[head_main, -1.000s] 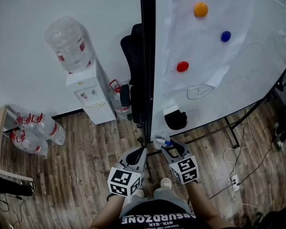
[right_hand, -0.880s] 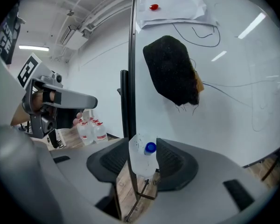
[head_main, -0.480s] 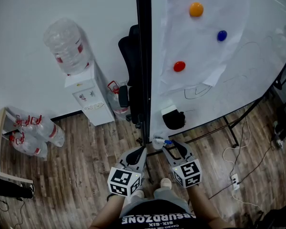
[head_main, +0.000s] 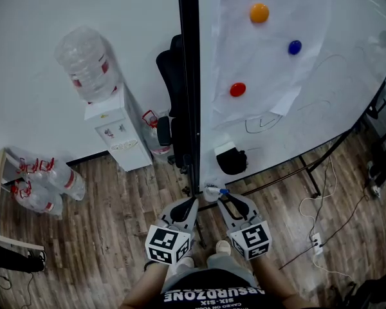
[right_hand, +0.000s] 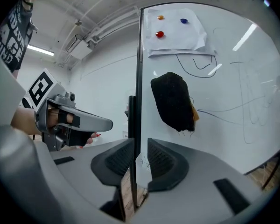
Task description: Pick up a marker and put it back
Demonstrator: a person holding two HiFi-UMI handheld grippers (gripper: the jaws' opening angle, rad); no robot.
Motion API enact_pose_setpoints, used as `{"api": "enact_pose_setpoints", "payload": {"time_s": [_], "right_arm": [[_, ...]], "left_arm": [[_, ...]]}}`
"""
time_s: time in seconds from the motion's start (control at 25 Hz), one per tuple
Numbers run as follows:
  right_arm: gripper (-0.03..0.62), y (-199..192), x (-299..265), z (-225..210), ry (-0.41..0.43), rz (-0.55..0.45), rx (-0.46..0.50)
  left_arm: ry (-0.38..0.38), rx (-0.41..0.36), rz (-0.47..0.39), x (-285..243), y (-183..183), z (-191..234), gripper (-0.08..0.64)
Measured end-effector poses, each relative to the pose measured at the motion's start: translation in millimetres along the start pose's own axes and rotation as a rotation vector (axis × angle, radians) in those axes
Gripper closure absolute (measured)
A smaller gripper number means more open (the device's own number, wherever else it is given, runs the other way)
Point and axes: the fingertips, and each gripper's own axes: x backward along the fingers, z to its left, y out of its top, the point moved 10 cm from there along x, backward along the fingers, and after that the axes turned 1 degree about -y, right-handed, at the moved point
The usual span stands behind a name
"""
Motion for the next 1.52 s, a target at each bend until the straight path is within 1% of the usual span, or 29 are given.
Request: {"api": "enact_pose_setpoints", "payload": {"time_s": [0.08, 0.24, 0.32, 0.4, 0.48, 0.64, 0.76, 1.28, 1.52], "right_arm": [[0.537, 1.3, 2.8, 4.3, 0.007, -0.004, -0.001], [0.576, 3.0, 7.7, 13.1, 0.027, -0.013, -0.017], [0.588, 2.3, 9.5, 17.0, 0.042, -0.003, -0.029], [0.594, 1.4, 10.4, 19.4, 0.047, -0.014, -0.03], [0.595, 1.7, 11.1, 21.7, 0.05, -0.026, -0.03], [0.595, 3.1, 12.7, 27.0, 0.057, -0.004, -0.016], [0.595, 5.0, 12.3, 30.7, 0.064, -0.021, -0.008], [0.595, 8.2, 11.5, 37.1, 0.087, -0.027, -0.021], [0.595, 9.4, 10.8, 37.3, 0.085, -0.032, -0.026]], "left_arm": [[-0.006, -0.001, 0.001, -1.0, 0.3, -1.1, 0.552], [-0.016, -0.004, 0.004, -2.6, 0.8, -4.0, 0.552], [-0.021, -0.005, 0.003, -3.6, 0.8, -5.1, 0.552], [-0.026, -0.007, 0.003, -4.2, 0.4, -6.0, 0.552], [-0.029, -0.007, 0.004, -4.6, -0.6, -7.0, 0.552], [-0.039, -0.007, 0.011, -5.1, -2.9, -9.8, 0.552], [-0.046, -0.007, 0.011, -5.5, -3.2, -11.2, 0.552], [-0.056, -0.01, 0.013, -6.4, -4.3, -12.9, 0.552], [-0.055, -0.01, 0.01, -5.7, -3.3, -12.4, 0.552]]}}
